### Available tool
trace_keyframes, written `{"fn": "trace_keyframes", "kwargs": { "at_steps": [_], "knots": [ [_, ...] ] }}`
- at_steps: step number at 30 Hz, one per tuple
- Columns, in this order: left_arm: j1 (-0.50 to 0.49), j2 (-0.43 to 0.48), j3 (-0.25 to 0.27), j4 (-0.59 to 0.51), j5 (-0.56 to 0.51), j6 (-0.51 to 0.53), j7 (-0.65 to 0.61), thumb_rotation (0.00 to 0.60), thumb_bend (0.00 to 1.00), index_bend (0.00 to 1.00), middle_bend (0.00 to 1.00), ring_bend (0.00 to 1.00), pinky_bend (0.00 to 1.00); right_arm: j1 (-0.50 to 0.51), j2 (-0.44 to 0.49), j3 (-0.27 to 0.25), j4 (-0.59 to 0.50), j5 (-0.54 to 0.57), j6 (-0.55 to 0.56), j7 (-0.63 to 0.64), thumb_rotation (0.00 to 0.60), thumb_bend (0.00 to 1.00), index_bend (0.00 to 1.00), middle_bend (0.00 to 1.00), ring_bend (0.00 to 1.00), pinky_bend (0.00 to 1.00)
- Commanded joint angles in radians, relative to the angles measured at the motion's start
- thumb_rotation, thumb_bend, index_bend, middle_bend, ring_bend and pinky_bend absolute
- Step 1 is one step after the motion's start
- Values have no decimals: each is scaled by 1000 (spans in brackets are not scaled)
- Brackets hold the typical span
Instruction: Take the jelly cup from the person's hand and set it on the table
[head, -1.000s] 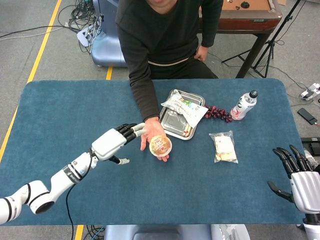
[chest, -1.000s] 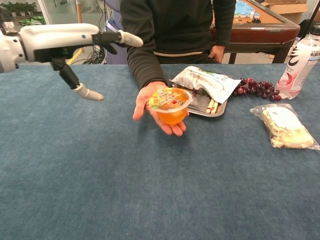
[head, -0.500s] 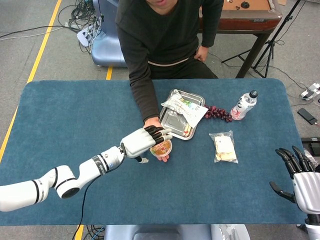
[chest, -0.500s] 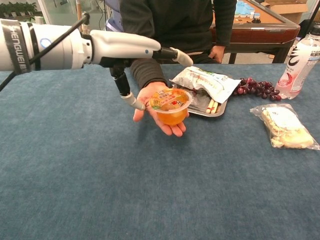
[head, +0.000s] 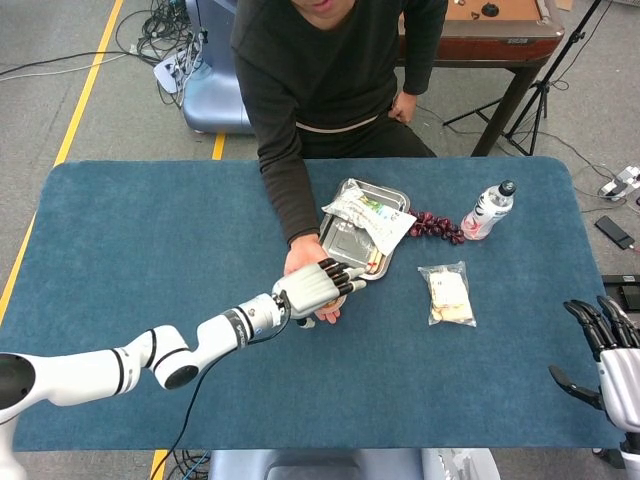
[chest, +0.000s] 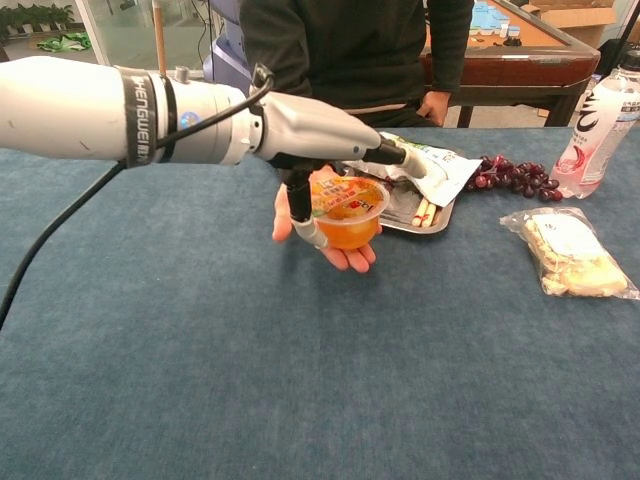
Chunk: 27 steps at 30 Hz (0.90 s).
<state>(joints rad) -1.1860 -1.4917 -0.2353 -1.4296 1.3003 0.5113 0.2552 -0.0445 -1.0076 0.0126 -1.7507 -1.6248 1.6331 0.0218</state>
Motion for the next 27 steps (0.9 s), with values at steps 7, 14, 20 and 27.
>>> {"fn": "trace_keyframes", "kwargs": {
  "at_steps": [7, 14, 20, 27],
  "knots": [
    [-42, -53, 34, 80, -118, -10, 52, 600, 172, 102, 0, 0, 124, -10, -3, -4, 17, 7, 2, 18, 600, 154, 126, 148, 0, 163],
    [-38, -75, 32, 102, -122, 10, -12, 600, 172, 235, 21, 101, 392, -10, -5, -4, 19, 7, 0, 18, 600, 154, 126, 148, 0, 163],
    [-21, -96, 41, 131, -75, 43, -85, 600, 172, 357, 219, 270, 603, -10, -6, -2, 20, 12, -4, 19, 600, 154, 126, 148, 0, 163],
    [35, -34, 40, 92, -27, 94, -222, 600, 173, 401, 304, 314, 649, -10, -9, -1, 22, 8, -4, 22, 600, 154, 126, 148, 0, 163]
  ]
}}
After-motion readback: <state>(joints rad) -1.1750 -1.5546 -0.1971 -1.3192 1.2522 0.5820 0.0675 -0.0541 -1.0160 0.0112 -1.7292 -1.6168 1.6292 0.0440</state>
